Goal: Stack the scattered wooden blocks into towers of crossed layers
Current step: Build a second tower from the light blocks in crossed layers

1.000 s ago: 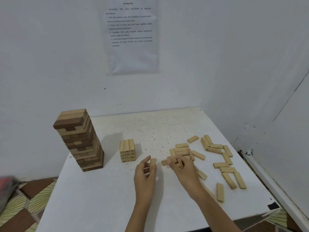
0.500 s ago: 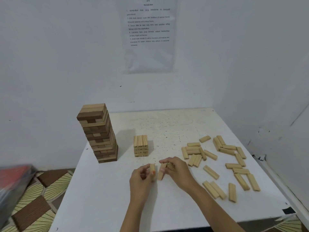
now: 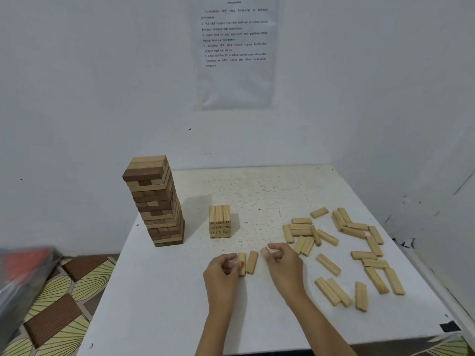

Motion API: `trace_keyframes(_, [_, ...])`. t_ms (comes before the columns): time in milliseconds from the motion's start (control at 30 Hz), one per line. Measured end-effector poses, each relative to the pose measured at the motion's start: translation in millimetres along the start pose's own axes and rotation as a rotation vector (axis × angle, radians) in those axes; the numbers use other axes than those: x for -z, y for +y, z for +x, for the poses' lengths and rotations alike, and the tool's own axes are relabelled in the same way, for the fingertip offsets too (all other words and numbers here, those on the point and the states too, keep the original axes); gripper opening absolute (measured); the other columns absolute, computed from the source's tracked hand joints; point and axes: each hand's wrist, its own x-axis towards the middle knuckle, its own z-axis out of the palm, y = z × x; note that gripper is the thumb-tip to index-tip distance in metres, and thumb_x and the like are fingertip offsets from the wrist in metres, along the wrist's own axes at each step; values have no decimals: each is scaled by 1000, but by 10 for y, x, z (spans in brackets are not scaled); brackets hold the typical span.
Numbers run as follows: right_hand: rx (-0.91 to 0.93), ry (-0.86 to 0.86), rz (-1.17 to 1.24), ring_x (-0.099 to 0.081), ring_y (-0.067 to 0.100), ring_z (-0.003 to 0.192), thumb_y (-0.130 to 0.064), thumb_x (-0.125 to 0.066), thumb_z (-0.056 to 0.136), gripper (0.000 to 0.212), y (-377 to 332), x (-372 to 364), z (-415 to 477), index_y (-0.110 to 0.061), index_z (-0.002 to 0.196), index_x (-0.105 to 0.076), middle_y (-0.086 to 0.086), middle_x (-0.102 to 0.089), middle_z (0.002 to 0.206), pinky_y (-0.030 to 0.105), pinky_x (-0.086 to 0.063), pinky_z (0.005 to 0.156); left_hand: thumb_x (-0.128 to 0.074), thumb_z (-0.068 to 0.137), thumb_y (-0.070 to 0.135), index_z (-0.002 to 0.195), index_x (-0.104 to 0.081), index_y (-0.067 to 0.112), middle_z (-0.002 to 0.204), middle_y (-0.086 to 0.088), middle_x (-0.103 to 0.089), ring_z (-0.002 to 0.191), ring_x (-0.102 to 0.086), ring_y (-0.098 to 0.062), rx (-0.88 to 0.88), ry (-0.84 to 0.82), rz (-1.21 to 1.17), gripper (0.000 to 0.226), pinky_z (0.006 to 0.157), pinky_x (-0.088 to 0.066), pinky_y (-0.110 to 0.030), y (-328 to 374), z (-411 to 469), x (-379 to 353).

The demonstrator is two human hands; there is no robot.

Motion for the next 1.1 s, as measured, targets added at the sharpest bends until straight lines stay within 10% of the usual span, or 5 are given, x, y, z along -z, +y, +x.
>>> trace_keyframes(233, [127,108,-66,-57,10,70,-18,-69,88,8,57,-111,-110,-10,87,-70,6,-54,91,6,-42,62,-69,84,-1,104,-66,16,92,-3,-64,81,-60,-9,-55,-46,-2,27,71,-46,-8,0,-47,-8])
trace_keyframes(467, [210,-267,-216,-38,9,110,-19,-69,82,69,78,-24,-188,-21,143,-37,-6,-37,111,13,-32,94,-69,85,4,116,-57,17,92,-5,-57,75,-55,-7,-14,-93,55,35,69,-44,-7,-27,-5,-13])
trace_keyframes(833, [422,-391,-165,-39,-2,115,-21,-75,83,70,175,53,25,-52,129,-33,-19,-52,121,14,-32,95,-69,87,15,95,-59,17,99,3,-50,93,-51,-16,-150,4,130,13,80,-40,-15,-130,-1,31])
trace_keyframes(967, [481,-310,-372,-20,-2,135,-39,-63,91,68,207,123,60,-33,147,-24,-18,-28,149,20,-15,114,-24,78,59,135,-43,29,137,18,-35,127,-23,4,-274,-60,426,66,99,-15,-22,-196,-75,115])
trace_keyframes(1100, [467,-241,-753,19,9,145,-65,-8,93,80,351,88,-81,-13,151,8,-1,15,158,27,12,117,6,69,65,148,18,25,153,12,29,142,28,-5,-324,-236,772,89,107,25,-21,-247,-58,151])
